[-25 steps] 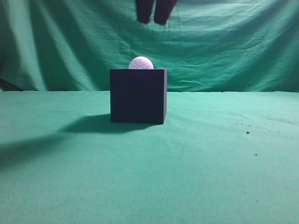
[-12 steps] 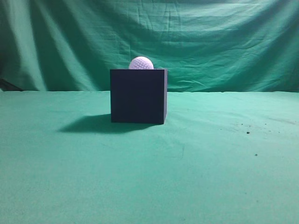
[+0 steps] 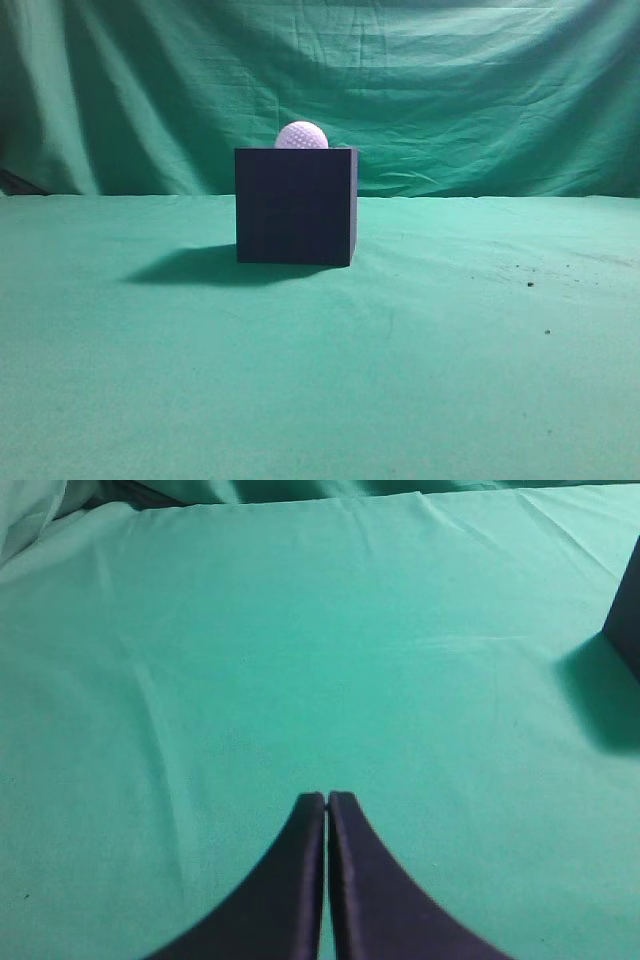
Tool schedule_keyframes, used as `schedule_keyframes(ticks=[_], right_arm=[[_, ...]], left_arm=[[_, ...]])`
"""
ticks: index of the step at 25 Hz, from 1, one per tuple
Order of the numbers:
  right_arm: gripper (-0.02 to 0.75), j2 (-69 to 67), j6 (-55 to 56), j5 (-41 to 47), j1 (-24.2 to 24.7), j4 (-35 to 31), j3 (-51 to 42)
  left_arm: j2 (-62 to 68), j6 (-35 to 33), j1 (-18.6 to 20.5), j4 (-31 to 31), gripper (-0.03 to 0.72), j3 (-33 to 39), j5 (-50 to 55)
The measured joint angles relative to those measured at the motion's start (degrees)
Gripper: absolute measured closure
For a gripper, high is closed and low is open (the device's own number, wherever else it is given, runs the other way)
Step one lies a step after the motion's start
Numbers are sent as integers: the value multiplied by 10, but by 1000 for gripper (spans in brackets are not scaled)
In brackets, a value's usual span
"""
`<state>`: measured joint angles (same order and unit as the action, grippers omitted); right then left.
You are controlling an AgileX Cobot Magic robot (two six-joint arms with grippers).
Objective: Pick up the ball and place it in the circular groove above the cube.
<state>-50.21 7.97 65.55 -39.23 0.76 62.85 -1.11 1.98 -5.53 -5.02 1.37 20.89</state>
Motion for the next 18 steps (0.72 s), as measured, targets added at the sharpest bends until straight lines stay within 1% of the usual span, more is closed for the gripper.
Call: schedule_keyframes(ticks=[2,6,9,12,13,16,18], right_arm=[[738,57,1,-17,0,0,-47],[738,145,1,-48,0,-6,-106],[738,183,1,-29,0,-8,-121],[738,199,1,10,0,-9,-122],[738,200,1,12,0,-9,-123],[738,201,-4,-13,0,-2,-137],[738,204,-7,-59,0,9,-154]], left_arm=[[0,0,0,0,688,0,0],[0,0,0,0,688,0,0],[0,0,0,0,688,0,0],[0,0,0,0,688,0,0],[0,0,0,0,688,0,0],[0,0,0,0,688,0,0],[0,0,0,0,688,0,0]])
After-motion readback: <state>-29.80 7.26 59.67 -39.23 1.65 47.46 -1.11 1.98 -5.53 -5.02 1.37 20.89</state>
